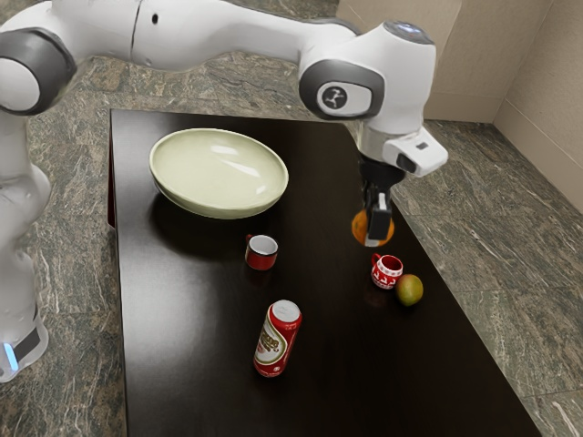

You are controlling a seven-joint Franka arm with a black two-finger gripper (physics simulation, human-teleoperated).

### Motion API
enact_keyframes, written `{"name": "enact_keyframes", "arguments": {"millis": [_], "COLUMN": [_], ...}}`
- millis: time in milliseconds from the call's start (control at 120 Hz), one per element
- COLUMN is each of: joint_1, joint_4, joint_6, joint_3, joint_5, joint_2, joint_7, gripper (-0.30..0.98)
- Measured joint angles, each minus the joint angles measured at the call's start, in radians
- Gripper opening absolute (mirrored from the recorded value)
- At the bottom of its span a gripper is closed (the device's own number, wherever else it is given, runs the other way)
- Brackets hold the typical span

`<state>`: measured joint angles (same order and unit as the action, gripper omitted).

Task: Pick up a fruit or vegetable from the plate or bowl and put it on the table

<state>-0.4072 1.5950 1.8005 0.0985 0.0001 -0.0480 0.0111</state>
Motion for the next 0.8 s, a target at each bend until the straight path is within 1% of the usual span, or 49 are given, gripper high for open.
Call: {"name": "enact_keyframes", "arguments": {"millis": [108, 175, 283, 433, 508, 625, 800], "joint_1": [-0.067, -0.089, -0.081, -0.082, -0.082, -0.079, -0.100], "joint_4": [-0.011, -0.028, -0.091, -0.134, -0.142, -0.161, -0.137], "joint_6": [-0.002, -0.003, -0.004, 0.000, 0.002, 0.010, 0.071], "joint_3": [-0.007, -0.021, -0.059, -0.101, -0.108, -0.106, -0.103], "joint_5": [0.013, 0.018, 0.022, 0.024, 0.023, 0.016, 0.013], "joint_2": [-0.006, -0.027, -0.101, -0.167, -0.192, -0.263, -0.299], "joint_7": [0.045, 0.075, 0.119, 0.173, 0.195, 0.224, 0.260], "gripper": [0.34, 0.34, 0.34, 0.34, 0.35, 0.34, 0.34]}}
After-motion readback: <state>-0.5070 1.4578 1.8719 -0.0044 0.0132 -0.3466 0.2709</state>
